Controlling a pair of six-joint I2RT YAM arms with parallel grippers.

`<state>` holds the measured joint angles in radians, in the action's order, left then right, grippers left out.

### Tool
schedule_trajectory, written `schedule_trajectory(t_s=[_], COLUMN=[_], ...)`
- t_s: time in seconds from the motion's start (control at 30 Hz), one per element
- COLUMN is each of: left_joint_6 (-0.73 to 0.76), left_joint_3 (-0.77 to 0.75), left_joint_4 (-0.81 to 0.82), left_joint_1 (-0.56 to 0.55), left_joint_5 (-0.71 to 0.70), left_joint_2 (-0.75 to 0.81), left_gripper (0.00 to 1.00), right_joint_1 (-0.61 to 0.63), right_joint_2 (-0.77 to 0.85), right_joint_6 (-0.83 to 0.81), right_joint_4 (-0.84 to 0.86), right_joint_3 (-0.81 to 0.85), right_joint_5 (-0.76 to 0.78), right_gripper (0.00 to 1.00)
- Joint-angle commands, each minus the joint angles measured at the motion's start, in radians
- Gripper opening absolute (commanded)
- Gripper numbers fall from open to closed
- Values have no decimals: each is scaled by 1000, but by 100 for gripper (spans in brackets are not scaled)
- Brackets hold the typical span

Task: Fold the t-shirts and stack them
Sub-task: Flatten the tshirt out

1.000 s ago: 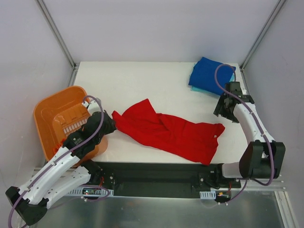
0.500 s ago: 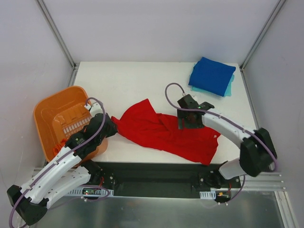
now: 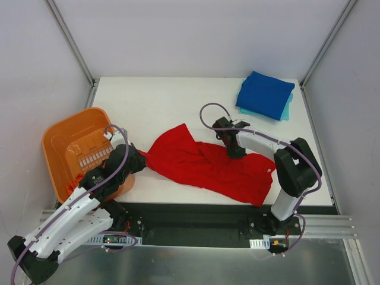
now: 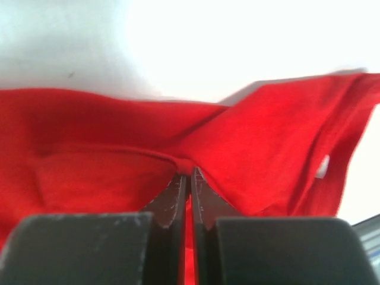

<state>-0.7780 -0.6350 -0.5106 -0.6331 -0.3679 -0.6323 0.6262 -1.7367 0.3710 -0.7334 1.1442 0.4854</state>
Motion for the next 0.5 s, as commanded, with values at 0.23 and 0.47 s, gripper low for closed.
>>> schedule_trajectory(t_s=[0.23,0.47], left_joint_6=[114,198], left_joint_3=[-221,-431], left_joint_4=[21,110], left_joint_1=[9,9], left_joint_5=[-62,49], left_joint_2=[14,114], left_gripper=[0,0], right_joint_1=[-33,-39], right_joint_2=[501,963], right_joint_6=[-26,-265], right_joint_4=[-233,-150], right_joint_3=[100,299], right_joint_5=[393,437], right_gripper=[1,1])
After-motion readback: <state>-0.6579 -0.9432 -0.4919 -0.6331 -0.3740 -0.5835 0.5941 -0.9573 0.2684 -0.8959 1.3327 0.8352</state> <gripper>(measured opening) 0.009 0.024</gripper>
